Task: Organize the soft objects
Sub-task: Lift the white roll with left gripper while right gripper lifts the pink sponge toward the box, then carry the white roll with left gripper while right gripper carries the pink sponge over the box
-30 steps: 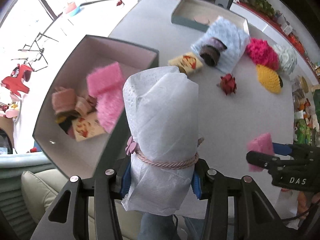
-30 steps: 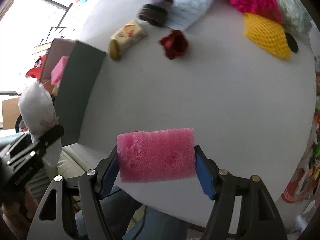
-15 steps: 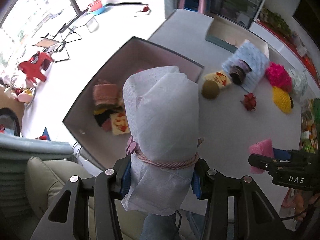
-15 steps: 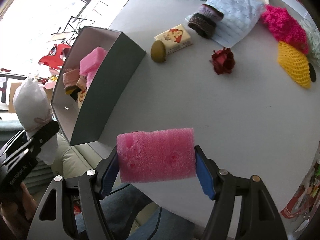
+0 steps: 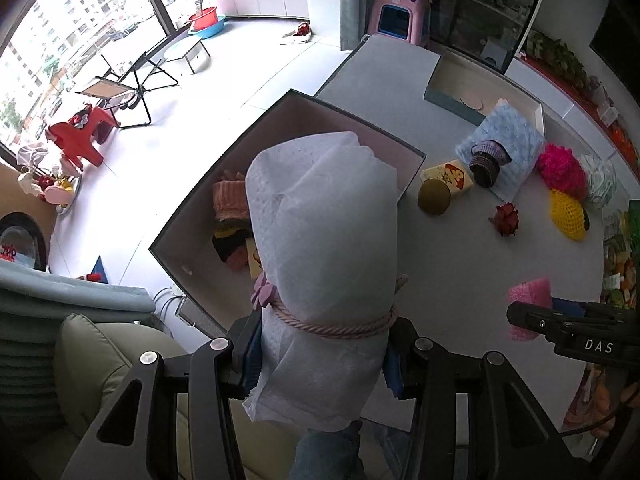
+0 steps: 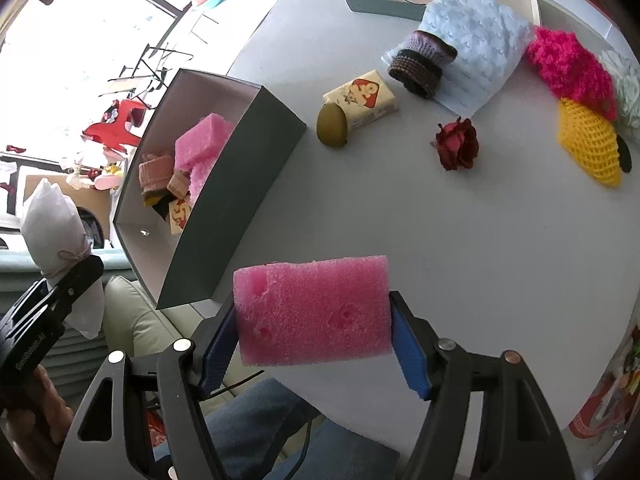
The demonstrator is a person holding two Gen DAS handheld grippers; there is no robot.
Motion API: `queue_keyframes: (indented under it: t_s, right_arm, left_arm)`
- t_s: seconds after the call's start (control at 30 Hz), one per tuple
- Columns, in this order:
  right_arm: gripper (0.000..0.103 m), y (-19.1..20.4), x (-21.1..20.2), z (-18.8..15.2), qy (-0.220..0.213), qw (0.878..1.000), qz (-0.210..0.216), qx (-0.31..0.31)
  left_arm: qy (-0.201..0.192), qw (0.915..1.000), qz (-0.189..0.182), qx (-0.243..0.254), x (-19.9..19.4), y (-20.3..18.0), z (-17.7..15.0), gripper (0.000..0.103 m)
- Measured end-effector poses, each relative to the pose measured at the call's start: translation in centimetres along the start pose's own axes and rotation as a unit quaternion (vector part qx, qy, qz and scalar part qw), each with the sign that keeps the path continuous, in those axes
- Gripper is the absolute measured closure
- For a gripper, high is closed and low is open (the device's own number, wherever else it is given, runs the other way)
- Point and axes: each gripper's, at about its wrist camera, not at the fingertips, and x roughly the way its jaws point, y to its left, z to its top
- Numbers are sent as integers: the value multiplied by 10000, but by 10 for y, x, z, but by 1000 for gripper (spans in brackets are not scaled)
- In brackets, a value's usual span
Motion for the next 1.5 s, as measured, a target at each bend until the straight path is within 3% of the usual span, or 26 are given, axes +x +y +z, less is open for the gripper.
queue_keyframes:
  t_s: [0.9, 1.23, 1.5]
  right_arm:
    - [30, 0, -2, 4, -29, 9999, -56, -129]
    - [30, -3, 10, 0, 63, 9998, -62, 176]
    - [29, 4, 3, 6, -285, 9969, -226, 704]
  left_arm:
    - [74, 9998, 126, -119, 4, 4, -7, 54]
    - [189, 9993, 61, -301, 20, 28, -6, 54]
    - [219, 9995, -177, 112, 48, 47, 15, 54]
